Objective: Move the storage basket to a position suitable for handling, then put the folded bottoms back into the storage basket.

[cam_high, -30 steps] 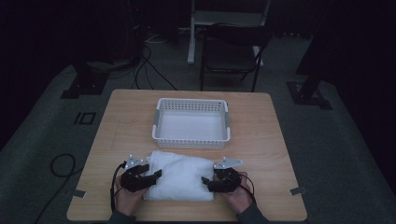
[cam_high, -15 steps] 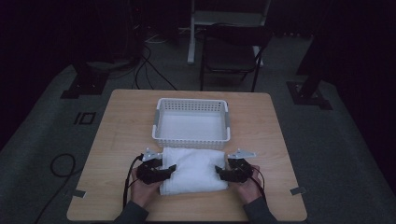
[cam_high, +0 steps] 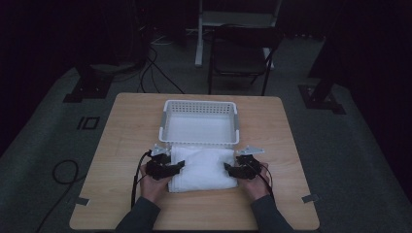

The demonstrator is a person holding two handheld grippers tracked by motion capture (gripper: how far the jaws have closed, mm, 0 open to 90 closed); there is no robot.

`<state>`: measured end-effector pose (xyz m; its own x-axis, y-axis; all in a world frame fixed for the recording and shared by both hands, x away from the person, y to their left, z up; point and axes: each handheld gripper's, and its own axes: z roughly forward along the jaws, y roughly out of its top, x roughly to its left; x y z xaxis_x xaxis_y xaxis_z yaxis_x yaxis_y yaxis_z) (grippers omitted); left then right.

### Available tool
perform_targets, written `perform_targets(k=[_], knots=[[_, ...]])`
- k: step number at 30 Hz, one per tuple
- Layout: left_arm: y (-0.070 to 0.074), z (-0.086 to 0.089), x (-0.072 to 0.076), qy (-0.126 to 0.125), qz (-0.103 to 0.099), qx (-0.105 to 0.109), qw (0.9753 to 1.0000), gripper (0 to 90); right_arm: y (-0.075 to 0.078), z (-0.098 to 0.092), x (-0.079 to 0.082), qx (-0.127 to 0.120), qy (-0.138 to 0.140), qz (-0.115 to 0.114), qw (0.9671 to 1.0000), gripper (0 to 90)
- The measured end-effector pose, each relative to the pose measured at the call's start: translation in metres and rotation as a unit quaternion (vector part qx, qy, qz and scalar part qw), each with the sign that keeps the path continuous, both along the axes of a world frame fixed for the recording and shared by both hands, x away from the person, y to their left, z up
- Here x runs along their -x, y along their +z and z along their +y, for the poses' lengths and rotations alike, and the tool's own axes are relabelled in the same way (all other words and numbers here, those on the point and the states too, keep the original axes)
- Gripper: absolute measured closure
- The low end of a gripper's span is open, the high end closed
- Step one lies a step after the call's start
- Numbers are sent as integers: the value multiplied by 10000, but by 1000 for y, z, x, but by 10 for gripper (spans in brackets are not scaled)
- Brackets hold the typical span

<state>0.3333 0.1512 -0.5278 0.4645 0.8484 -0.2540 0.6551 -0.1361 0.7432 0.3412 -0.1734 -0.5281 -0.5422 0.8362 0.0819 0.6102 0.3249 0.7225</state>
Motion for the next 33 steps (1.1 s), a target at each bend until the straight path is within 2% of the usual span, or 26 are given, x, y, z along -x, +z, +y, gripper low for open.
perform_targets(k=[8,11,14,16,18,19,20,21,22,25,28,31,33], knots=[[-2,4,-6,-89,-118,-19,9999,341,0,2,-4,-24,-18,16,10000,381],[-2,4,-4,35,-116,14,9999,310,-1,1,-4,-61,-33,35,10000,378],[2,9,-2,118,-112,164,9997,311,-1,1,-2,-37,-31,16,10000,376],[8,15,0,266,-234,276,9990,303,-1,1,-3,-42,-28,26,10000,373],[15,20,3,547,-386,330,9972,261,-2,1,-3,-61,-37,40,10000,366],[17,21,4,654,-416,324,9965,221,-2,0,-3,-67,-38,43,10000,362],[17,21,4,654,-416,324,9965,185,-2,0,-3,-67,-38,43,10000,362],[19,23,5,918,-476,223,9944,185,-2,0,-3,-66,-41,41,10000,361],[19,23,5,981,-464,232,9938,113,-2,0,-3,-64,-43,40,10000,359],[16,21,6,968,-287,296,9945,63,-1,1,-2,-2,-34,-28,10000,365],[15,16,8,795,-220,362,9959,20,-1,3,-1,51,-37,-72,10000,365],[13,7,10,757,-174,295,9965,15,-1,2,-1,24,-26,-61,10000,364],[9,0,10,629,-61,185,9978,13,-2,1,-1,11,-19,-49,10000,363]])
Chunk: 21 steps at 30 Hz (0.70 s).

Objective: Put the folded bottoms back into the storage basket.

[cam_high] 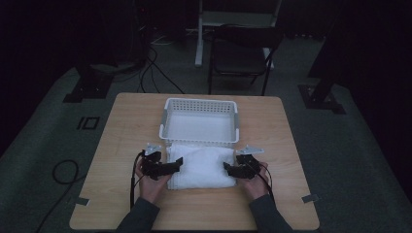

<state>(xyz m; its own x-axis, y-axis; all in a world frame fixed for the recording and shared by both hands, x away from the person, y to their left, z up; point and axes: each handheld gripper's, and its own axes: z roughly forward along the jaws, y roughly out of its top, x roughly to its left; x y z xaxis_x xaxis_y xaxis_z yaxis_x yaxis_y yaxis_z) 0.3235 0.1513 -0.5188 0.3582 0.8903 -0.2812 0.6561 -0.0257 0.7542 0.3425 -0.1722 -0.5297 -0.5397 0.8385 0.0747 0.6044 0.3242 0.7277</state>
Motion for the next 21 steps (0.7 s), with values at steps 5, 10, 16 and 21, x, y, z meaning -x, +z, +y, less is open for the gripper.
perform_targets(k=[5,10,16,21], knots=[[-15,-8,-4,58,65,-445,9990,0,0,-1,0,-17,-1,20,10000,358],[-24,0,-9,152,10,-409,9990,0,0,-2,-1,-46,2,31,10000,330],[-33,6,-15,53,243,-11,9997,0,13,-6,3,-236,-268,-140,9993,213],[-37,10,-19,-66,340,174,9992,0,22,0,8,-604,-41,-62,9981,132]])
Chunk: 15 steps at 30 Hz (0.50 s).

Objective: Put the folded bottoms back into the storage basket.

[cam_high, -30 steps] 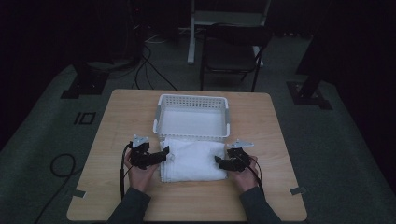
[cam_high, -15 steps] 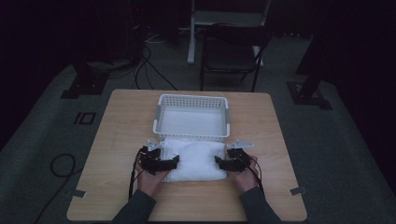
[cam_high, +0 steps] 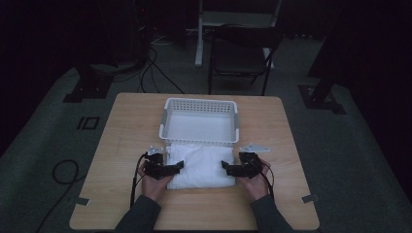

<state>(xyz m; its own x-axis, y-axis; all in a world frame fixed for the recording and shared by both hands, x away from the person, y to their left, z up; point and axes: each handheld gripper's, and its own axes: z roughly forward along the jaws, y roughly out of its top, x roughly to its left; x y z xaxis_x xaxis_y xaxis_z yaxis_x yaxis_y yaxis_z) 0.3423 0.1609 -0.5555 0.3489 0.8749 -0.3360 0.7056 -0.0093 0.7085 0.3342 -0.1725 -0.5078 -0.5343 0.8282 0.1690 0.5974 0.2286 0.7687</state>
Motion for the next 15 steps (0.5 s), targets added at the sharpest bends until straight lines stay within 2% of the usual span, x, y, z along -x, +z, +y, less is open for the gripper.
perform_targets(k=[2,5,6,8,10,12,15], knots=[[0,1,0,-37,-8,6,10000,0,-2,5,0,-21,116,60,9999,117],[0,1,-1,-75,-17,20,10000,0,-10,6,-4,-22,129,268,9996,107],[-1,1,-2,-123,-18,35,9999,0,-10,6,-4,-22,129,268,9996,107],[-1,2,-3,-179,-16,63,9998,0,-20,2,-10,-222,93,553,9982,106],[0,2,-4,-234,-6,70,9997,0,-30,-2,-15,-528,33,852,9950,105],[0,3,-4,-318,-1,125,9994,5,-35,-4,-18,-684,29,983,9928,105],[-1,5,-4,-475,15,324,9983,78,-42,-7,-23,-897,70,1163,9891,108]])
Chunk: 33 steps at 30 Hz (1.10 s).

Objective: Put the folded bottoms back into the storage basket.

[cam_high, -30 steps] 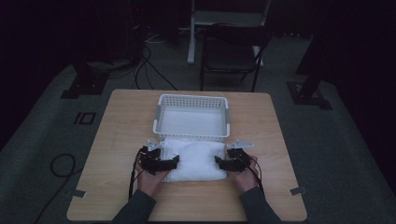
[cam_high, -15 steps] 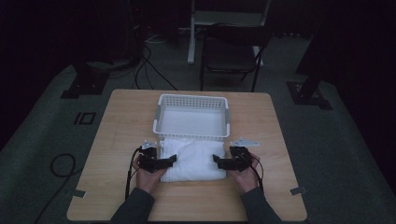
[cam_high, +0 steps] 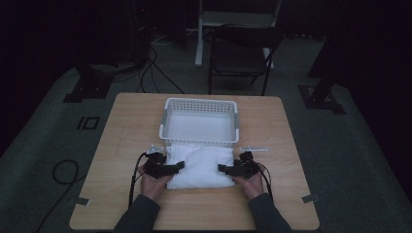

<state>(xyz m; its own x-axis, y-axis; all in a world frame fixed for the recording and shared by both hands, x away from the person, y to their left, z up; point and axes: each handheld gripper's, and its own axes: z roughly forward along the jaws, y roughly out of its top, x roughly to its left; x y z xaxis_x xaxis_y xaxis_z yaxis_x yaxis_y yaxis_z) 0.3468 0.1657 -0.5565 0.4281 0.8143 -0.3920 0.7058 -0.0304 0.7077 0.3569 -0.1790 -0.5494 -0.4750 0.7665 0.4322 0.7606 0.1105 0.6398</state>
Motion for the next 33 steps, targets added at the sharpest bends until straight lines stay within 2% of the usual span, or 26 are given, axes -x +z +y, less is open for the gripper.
perform_targets(k=[1,5,11,15,18,23,27,31,33], knots=[[0,1,0,-14,1,0,10000,85,-1,-1,-1,-105,-12,11,9999,110],[0,2,0,-75,80,122,9999,135,-2,-2,-1,-223,20,27,9997,172],[-1,1,1,-82,75,248,9996,207,-8,-6,-5,-825,126,280,9961,344],[-1,1,1,-103,182,390,9990,284,-12,-4,-7,-962,124,367,9946,464],[2,0,2,-153,164,341,9992,351,-11,-5,-7,-1003,186,360,9941,549],[5,1,4,-236,184,419,9987,449,-6,-3,-2,-863,260,90,9959,641],[12,-2,9,-222,36,269,9994,522,-3,-1,1,-664,305,-136,9972,663],[14,-4,12,-192,-51,246,9995,540,4,3,7,-337,361,-420,9979,678],[15,-4,14,-188,-79,200,9996,539,7,4,9,-253,388,-507,9976,681]])
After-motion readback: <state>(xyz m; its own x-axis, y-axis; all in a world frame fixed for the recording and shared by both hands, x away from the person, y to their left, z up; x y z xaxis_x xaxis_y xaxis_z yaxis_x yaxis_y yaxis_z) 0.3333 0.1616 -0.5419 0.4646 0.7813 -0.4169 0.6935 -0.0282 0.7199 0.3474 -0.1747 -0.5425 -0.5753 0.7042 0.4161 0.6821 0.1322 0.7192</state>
